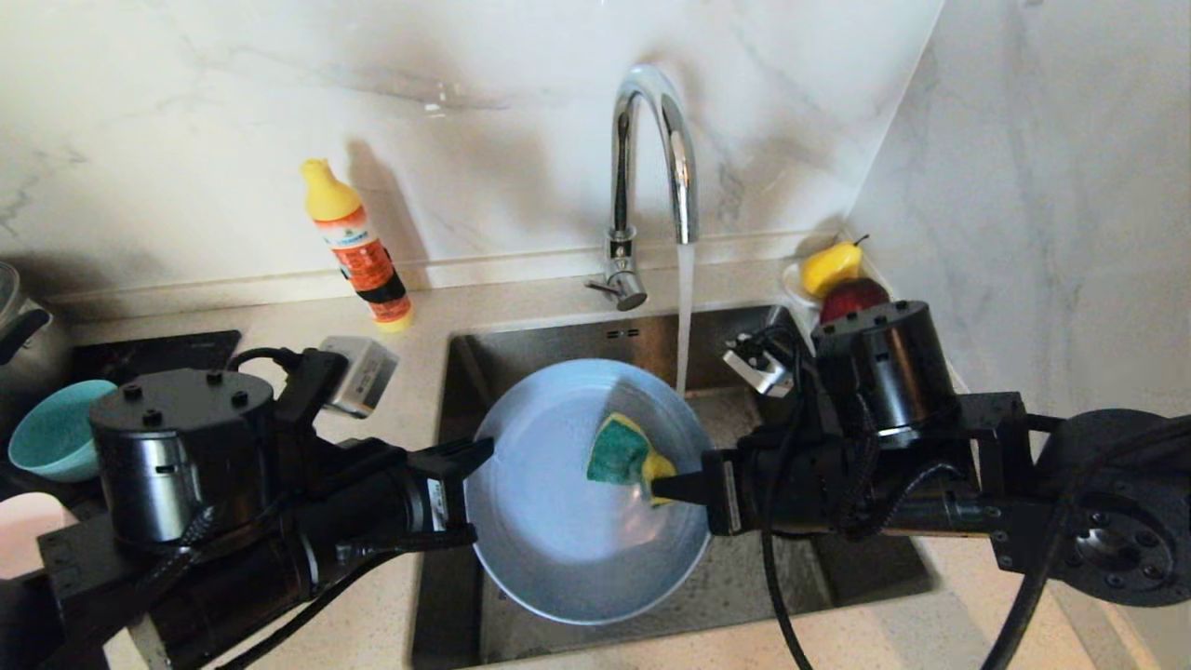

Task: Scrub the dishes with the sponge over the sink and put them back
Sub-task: Wipe the plate

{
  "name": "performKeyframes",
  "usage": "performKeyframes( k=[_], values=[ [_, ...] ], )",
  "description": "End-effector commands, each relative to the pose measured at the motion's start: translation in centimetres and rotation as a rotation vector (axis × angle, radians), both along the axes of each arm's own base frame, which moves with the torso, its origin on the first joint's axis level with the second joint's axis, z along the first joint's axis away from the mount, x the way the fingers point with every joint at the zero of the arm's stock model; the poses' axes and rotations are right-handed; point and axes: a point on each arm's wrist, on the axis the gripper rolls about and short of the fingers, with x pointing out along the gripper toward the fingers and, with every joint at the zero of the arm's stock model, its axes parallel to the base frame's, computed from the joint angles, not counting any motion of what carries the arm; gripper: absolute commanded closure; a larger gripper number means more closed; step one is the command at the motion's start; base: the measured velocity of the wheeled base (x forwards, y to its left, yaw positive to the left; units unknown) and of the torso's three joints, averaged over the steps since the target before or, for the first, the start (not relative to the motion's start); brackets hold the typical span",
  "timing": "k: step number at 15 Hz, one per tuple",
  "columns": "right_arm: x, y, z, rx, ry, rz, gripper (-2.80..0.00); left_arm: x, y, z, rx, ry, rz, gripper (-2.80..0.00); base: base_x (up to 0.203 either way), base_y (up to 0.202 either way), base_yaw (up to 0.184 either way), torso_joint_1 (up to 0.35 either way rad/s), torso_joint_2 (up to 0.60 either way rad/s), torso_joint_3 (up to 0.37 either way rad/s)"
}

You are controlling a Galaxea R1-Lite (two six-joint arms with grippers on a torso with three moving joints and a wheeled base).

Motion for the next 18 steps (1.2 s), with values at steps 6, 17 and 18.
performKeyframes(
  k=[6, 17, 18],
  values=[
    [-2.9, 2.9, -0.7, -0.015, 0.018, 0.126, 0.00, 0.5, 0.1, -0.1, -0.003, 0.007, 0.014, 0.00, 0.000, 0.000, 0.000, 0.000, 0.00, 0.000],
    [-3.7, 2.6, -1.2, -0.044, 0.016, 0.095, 0.00, 1.1, 0.1, -0.1, -0.016, 0.014, 0.033, 0.00, 0.000, 0.000, 0.000, 0.000, 0.00, 0.000],
    [-3.6, 2.0, -1.1, -0.041, 0.014, 0.079, 0.00, 1.0, 0.1, -0.1, -0.017, 0.013, 0.033, 0.00, 0.000, 0.000, 0.000, 0.000, 0.00, 0.000]
  ],
)
